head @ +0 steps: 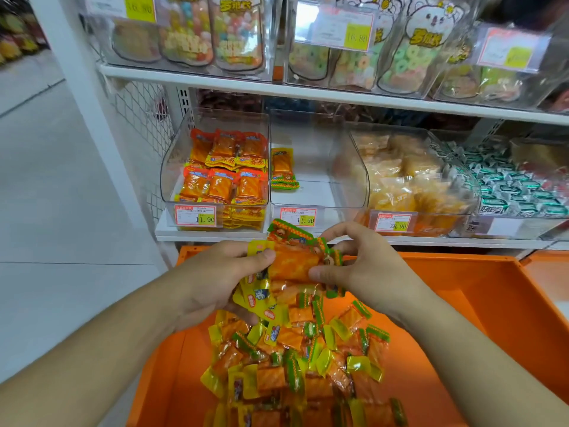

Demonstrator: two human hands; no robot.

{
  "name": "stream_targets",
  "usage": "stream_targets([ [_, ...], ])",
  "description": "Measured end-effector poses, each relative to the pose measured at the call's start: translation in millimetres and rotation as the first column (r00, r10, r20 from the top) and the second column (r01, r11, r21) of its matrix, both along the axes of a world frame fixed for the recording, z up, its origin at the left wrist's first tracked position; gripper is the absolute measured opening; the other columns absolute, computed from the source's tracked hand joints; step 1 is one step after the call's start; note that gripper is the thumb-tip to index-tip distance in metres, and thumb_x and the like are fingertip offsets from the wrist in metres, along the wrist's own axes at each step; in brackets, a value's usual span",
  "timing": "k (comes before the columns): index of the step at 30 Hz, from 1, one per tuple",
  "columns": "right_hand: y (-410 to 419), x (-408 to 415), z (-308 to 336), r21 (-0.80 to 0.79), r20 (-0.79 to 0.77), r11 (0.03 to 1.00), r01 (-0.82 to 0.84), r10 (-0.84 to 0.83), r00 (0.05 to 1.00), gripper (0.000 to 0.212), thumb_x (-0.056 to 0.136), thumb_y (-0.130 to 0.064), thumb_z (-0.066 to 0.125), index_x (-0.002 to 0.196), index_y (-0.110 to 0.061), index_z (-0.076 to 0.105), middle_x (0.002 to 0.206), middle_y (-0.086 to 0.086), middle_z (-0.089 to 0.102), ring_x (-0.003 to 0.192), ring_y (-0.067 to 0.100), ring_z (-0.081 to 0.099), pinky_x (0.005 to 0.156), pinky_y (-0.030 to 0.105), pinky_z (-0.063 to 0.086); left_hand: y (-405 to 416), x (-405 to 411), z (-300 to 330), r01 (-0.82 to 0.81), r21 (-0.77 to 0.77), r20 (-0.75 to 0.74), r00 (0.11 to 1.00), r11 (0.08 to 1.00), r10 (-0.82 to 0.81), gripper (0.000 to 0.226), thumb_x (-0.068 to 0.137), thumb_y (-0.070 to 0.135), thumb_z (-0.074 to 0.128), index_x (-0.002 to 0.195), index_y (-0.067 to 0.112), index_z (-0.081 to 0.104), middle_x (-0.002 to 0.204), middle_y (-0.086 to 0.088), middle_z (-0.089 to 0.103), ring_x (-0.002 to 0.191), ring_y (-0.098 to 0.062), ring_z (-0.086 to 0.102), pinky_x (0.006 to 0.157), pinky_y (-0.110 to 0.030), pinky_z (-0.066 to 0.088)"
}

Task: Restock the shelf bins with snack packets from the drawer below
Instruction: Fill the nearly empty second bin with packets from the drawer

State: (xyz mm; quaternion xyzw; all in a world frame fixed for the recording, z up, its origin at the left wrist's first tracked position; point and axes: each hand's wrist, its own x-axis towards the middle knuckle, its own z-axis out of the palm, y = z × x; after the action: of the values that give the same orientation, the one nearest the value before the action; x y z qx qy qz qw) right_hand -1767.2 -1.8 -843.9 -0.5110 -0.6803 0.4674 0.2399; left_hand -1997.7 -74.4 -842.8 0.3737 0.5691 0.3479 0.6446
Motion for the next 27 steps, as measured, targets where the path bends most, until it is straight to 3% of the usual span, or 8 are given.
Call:
stream_targets([
  [4, 0, -1, 0, -0.060, -0.212, 0.988, 0.140, -0.150, 0.966, 0.046, 0.080, -0.009, 0.088, 0.115, -0.016, 0.059, 0.084, 0.013, 0.070, 0.056, 0.030, 0.069, 0.051, 0.036, 0.054, -1, 0, 1, 0.049, 0.040, 0.084, 0.995, 0.998, -0.052, 0.029, 0.097, 0.018, 0.067, 0.126, 0.016, 0.069, 0.110, -0.012, 0.078, 0.096, -0.039, 0.074, 0.061, -0.040, 0.062],
  [6, 1, -3, -4, -0.015, -0.222, 0.985, 0.170, -0.169, 0.960, 0.045, 0.079, -0.013, 0.089, 0.113, -0.018, 0.060, 0.073, 0.017, 0.061, 0.056, 0.027, 0.061, 0.055, 0.036, 0.048, -2, 1, 2, 0.090, 0.040, 0.104, 0.990, 0.995, -0.094, 0.033, 0.095, 0.011, 0.068, 0.128, 0.016, 0.067, 0.115, -0.016, 0.076, 0.104, -0.047, 0.071, 0.063, -0.041, 0.063],
  [9, -2, -9, -8, 0.083, -0.184, 0.986, 0.146, -0.129, 0.974, 0.038, 0.078, -0.014, 0.091, 0.103, -0.022, 0.064, 0.065, -0.001, 0.049, 0.061, 0.023, 0.050, 0.060, 0.042, 0.047, -4, 6, -1, 0.147, 0.029, 0.128, 0.980, 0.989, -0.150, 0.032, 0.095, 0.011, 0.068, 0.127, 0.017, 0.068, 0.115, -0.016, 0.076, 0.102, -0.045, 0.073, 0.064, -0.042, 0.064],
  [11, -7, -14, -9, 0.165, -0.148, 0.974, 0.153, -0.129, 0.981, 0.036, 0.076, -0.016, 0.092, 0.099, -0.021, 0.065, 0.071, -0.003, 0.052, 0.063, 0.021, 0.050, 0.062, 0.041, 0.052, -6, 12, -4, 0.138, 0.024, 0.124, 0.982, 0.990, -0.140, 0.032, 0.095, 0.018, 0.070, 0.127, 0.018, 0.068, 0.114, -0.014, 0.077, 0.101, -0.041, 0.074, 0.063, -0.041, 0.064],
  [15, -14, -21, -10, 0.328, -0.054, 0.933, 0.148, -0.138, 0.989, 0.033, 0.076, -0.022, 0.091, 0.097, -0.031, 0.066, 0.078, -0.011, 0.059, 0.074, 0.013, 0.058, 0.064, 0.024, 0.048, -7, 19, -9, 0.086, 0.048, 0.068, 0.994, 0.995, -0.090, 0.029, 0.094, 0.016, 0.072, 0.123, 0.017, 0.069, 0.111, -0.011, 0.078, 0.098, -0.036, 0.076, 0.059, -0.041, 0.064],
  [21, -14, -21, -9, 0.415, 0.091, 0.908, 0.058, -0.105, 0.990, 0.035, 0.083, -0.034, 0.085, 0.112, -0.040, 0.068, 0.102, -0.025, 0.065, 0.096, -0.003, 0.058, 0.075, 0.011, 0.039, -8, 24, -12, 0.108, 0.048, 0.059, 0.992, 0.993, -0.110, 0.024, 0.098, 0.014, 0.068, 0.122, 0.018, 0.069, 0.111, -0.010, 0.078, 0.099, -0.035, 0.075, 0.059, -0.040, 0.061],
  [24, -9, -20, -5, 0.278, 0.086, 0.959, 0.046, -0.073, 0.994, 0.034, 0.090, -0.040, 0.077, 0.122, -0.036, 0.066, 0.111, -0.018, 0.067, 0.102, -0.001, 0.061, 0.081, 0.020, 0.048, -6, 22, -12, 0.148, 0.110, -0.055, 0.988, 0.983, -0.143, 0.023, 0.098, 0.015, 0.069, 0.118, 0.026, 0.071, 0.109, -0.002, 0.078, 0.098, -0.025, 0.075, 0.063, -0.042, 0.061],
  [27, -6, -16, 3, 0.106, -0.015, 0.994, -0.023, 0.024, 1.000, 0.001, 0.096, -0.029, 0.073, 0.097, -0.030, 0.073, 0.075, -0.014, 0.072, 0.065, -0.001, 0.064, 0.062, 0.018, 0.047, -5, 20, -10, 0.218, 0.126, -0.133, 0.970, 0.968, -0.201, 0.027, 0.099, 0.016, 0.068, 0.123, 0.029, 0.068, 0.111, 0.001, 0.077, 0.100, -0.023, 0.075, 0.065, -0.044, 0.062],
])
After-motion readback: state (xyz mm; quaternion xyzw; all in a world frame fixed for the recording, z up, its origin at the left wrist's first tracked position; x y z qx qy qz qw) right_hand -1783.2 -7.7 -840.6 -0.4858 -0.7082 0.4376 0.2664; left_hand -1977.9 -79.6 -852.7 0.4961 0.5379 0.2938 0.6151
